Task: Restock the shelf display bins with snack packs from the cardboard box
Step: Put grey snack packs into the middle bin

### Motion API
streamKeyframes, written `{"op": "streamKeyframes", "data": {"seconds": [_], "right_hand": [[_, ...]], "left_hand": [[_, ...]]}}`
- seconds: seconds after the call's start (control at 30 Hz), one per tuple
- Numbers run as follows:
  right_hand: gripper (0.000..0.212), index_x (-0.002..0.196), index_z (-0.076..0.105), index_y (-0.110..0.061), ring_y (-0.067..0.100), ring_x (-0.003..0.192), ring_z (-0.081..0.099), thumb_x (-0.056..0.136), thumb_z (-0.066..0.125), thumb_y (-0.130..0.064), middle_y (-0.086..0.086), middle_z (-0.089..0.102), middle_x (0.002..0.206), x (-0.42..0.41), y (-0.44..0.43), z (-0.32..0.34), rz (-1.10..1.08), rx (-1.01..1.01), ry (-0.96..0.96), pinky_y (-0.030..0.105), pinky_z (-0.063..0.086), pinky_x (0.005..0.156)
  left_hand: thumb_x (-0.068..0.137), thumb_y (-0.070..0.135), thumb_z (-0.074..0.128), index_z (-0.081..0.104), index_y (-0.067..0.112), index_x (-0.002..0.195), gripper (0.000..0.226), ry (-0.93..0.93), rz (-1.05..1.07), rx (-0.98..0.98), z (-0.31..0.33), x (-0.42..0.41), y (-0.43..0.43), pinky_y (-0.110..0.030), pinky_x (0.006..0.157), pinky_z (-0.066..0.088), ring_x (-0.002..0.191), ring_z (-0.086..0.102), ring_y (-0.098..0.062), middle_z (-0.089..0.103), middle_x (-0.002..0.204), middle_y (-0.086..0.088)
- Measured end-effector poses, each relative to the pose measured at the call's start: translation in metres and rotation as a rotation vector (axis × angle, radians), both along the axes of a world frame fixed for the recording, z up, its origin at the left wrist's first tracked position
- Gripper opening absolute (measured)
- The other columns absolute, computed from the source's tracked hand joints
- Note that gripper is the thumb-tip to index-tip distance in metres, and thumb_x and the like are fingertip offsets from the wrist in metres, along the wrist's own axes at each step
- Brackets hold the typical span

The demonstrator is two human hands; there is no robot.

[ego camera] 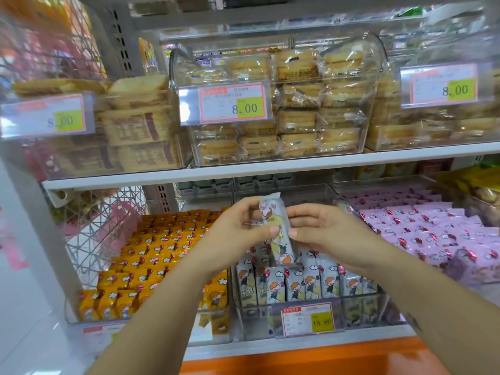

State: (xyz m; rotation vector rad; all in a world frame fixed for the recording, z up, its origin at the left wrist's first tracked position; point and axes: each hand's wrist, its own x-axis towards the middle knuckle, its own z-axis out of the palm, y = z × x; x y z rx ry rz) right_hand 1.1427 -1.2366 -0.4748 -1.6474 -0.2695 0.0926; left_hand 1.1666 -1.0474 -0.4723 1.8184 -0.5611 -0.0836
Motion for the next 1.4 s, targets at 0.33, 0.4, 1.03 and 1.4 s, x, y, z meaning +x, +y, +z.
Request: {"op": "streamKeyframes", "data": {"seconds": [0.33, 0.4, 1.03, 1.4], "right_hand": [[0.033, 0.103, 0.057, -0.025, 0.013, 0.086, 0.068, 0.077, 0.077, -0.02, -0.009, 0.068, 0.094, 0.001, 0.025, -0.006, -0.082, -0.301, -0.143, 0.031, 0.056, 0.077], [0.033, 0.101, 0.058, -0.022, 0.017, 0.087, 0.069, 0.075, 0.077, -0.021, -0.002, 0.07, 0.099, 0.005, 0.023, -0.007, -0.14, -0.111, -0.114, 0.034, 0.056, 0.08], [0.045, 0.116, 0.059, -0.038, 0.008, 0.112, 0.044, 0.076, 0.066, -0.059, -0.014, 0.055, 0.114, 0.004, 0.041, -0.034, -0.056, -1.072, -0.36, 0.036, 0.029, 0.105], [0.066, 0.148, 0.019, -0.026, 0.026, 0.142, 0.016, 0.093, 0.051, -0.041, 0.005, 0.031, 0.151, 0.025, -0.036, -0.038, -0.67, -1.45, -0.166, 0.051, 0.012, 0.115]], "left_hand": [[0.08, 0.019, 0.075, 0.054, 0.021, 0.101, 0.03, 0.076, 0.1, 0.022, 0.009, 0.006, 0.041, -0.035, 0.083, 0.054, 0.095, 0.069, -0.019, 0.069, 0.103, -0.003], [0.079, 0.026, 0.077, 0.055, 0.021, 0.098, 0.03, 0.045, 0.11, 0.113, 0.009, 0.007, 0.047, -0.034, 0.082, 0.054, 0.093, 0.068, -0.016, 0.07, 0.102, 0.0], [0.09, 0.03, 0.065, 0.063, 0.032, 0.097, 0.008, -0.116, 0.141, 0.603, -0.007, 0.012, 0.049, -0.012, 0.054, 0.034, 0.049, 0.048, 0.012, 0.06, 0.096, 0.012], [0.092, 0.031, 0.062, 0.063, 0.029, 0.103, 0.012, -0.133, 0.17, 0.617, -0.008, 0.012, 0.044, -0.007, 0.049, 0.033, 0.058, 0.049, 0.003, 0.057, 0.092, 0.017]]}}
